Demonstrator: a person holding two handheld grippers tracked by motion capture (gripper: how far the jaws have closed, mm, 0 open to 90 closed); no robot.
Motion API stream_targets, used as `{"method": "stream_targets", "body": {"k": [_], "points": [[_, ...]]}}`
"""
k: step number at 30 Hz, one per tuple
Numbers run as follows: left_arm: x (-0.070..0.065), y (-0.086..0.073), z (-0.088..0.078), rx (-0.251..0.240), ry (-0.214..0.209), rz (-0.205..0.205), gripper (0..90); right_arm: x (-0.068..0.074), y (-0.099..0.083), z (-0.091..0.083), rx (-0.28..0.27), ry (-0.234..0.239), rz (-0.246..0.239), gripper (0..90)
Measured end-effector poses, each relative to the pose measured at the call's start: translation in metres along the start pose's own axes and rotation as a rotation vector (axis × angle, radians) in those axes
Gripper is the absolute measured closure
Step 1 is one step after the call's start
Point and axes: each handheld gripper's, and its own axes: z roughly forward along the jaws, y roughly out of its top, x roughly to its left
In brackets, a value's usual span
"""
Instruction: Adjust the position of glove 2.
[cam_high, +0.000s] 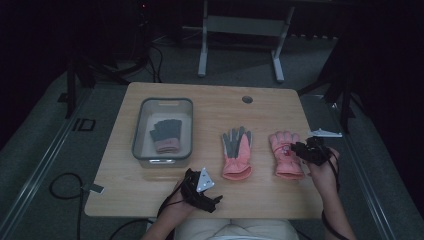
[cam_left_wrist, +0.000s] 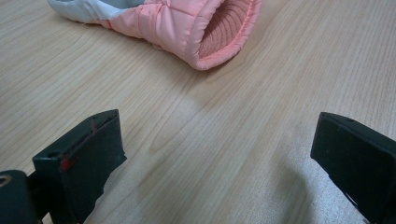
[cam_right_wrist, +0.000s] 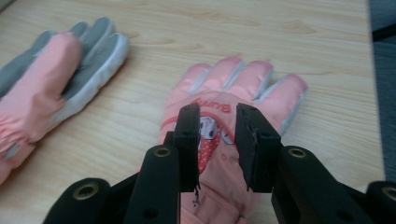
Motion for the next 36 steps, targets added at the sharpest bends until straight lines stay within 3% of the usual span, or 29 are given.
{"method": "stream_targets", "body": {"k": [3,6,13,16,23,26,31,32,36], "points": [[0.000,0.000,0.000,-0.001,0.000,-0.005,1.9,-0.002,0.003,0.001,0.013,0.037,-0.015,67.1],[0.000,0.000,0.000,0.000,-0.001,-0.001,1.9,-0.001,0.004,0.005,0.031,0.045,-0.036,65.7],[0.000,0.000,0.000,0.000,-0.001,0.001,1.9,-0.002,-0.006,0.028,0.105,0.020,-0.038,62.2],[0.000,0.000,0.000,0.000,-0.003,0.001,1.9,0.001,-0.010,0.036,0.140,-0.016,-0.061,69.4],[0.000,0.000,0.000,0.002,-0.001,0.005,1.9,0.004,-0.011,0.040,0.156,-0.028,-0.010,83.3],[0.000,0.000,0.000,0.000,-0.002,0.001,1.9,0.005,-0.009,0.037,0.141,-0.043,0.034,86.7],[0.000,0.000,0.000,-0.003,-0.002,-0.002,1.9,0.012,0.000,0.025,0.100,-0.099,0.044,87.4],[0.000,0.000,0.000,-0.002,-0.003,0.000,1.9,0.021,0.009,0.013,0.069,-0.113,0.049,87.4],[-0.001,0.000,0.000,-0.003,0.000,0.003,1.9,0.040,0.026,-0.006,0.022,-0.109,0.040,87.4]]}}
